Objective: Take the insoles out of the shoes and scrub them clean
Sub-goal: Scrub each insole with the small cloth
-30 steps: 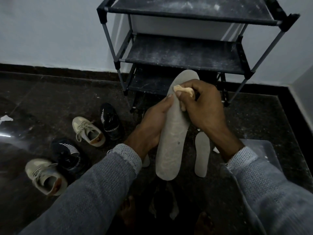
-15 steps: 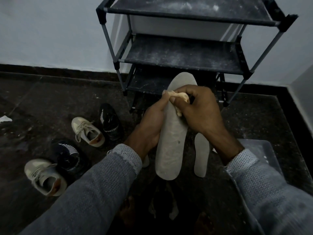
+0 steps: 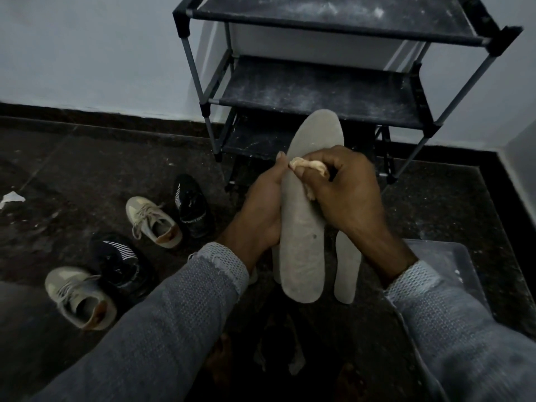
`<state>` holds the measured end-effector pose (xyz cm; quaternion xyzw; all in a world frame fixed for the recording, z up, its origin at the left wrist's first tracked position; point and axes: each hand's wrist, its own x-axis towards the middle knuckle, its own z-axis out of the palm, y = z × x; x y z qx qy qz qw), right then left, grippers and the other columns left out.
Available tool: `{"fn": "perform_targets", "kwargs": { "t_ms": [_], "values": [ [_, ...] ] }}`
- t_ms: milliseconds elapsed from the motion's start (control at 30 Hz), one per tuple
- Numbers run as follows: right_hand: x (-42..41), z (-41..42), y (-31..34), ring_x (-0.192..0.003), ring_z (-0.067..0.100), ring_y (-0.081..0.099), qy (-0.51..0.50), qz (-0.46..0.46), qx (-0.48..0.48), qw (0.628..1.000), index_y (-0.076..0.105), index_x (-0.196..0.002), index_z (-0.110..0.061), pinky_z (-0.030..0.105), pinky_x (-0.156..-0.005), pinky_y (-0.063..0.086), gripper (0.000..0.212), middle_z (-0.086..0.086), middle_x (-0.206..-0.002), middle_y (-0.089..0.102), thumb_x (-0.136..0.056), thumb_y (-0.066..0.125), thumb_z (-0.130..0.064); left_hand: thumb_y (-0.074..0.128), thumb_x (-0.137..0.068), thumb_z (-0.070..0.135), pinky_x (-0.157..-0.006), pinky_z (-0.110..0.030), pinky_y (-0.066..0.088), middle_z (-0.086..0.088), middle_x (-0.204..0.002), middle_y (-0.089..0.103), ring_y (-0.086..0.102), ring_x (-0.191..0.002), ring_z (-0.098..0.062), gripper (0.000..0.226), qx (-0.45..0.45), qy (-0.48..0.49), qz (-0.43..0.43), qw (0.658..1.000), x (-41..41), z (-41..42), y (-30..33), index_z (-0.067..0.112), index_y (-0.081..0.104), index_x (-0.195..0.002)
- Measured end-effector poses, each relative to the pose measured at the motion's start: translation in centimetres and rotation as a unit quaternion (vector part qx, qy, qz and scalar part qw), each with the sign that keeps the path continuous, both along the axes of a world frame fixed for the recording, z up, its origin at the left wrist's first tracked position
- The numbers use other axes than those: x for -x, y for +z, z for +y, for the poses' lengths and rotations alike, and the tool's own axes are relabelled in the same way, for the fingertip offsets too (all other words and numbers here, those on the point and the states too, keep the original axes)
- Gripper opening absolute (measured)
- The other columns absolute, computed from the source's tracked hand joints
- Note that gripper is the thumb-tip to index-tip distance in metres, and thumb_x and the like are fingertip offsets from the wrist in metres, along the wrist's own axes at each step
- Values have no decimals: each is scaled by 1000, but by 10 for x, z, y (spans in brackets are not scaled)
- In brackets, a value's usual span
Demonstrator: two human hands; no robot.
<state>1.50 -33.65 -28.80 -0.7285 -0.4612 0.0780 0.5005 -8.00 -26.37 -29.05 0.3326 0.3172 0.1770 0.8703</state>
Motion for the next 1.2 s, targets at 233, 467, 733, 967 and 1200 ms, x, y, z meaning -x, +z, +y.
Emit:
{"fn": "perform_targets", "kwargs": {
  "t_ms": [233,467,733,967,1200],
  "values": [
    [8,-2,10,-78,6,64,155,23,76,985,76,-93,-14,27,-72,52,11,-2,-87,69,-83,73,-18,29,-101,48,-64,-26,59,-10,-88,71,70,-74,-20,55,-23,36,39,998,-1,5,-1,5,64,-106],
    [-1,-4,3,-71,5,62,-7,17,26,999,73,-83,-17,34,-69,55,11,-14,-74,63,-86,70,-27,29,-99,54,-78,-36,58,-17,-104,69,68,-88,-25,60,10,20,32,999,-3,1,-1,5,61,-114],
    [-1,-1,3,-67,9,64,10,15,57,998,73,-84,-16,38,-65,55,14,-5,-78,68,-86,70,-29,25,-100,51,-73,-35,58,-14,-98,69,69,-81,-23,60,-8,29,10,1000,0,4,1,5,59,-117],
    [8,-4,7,-73,5,64,90,26,76,993,74,-88,-16,27,-66,54,6,-6,-83,68,-85,72,-21,27,-100,52,-62,-31,60,-13,-93,71,71,-74,-22,60,-11,34,20,999,0,8,0,5,61,-116],
    [-9,-3,0,-65,7,63,-36,5,48,998,72,-81,-18,37,-63,55,15,-8,-72,66,-88,68,-31,26,-100,52,-83,-38,54,-14,-103,67,66,-87,-24,58,-10,40,9,999,-1,2,3,8,60,-118]
  ]
}}
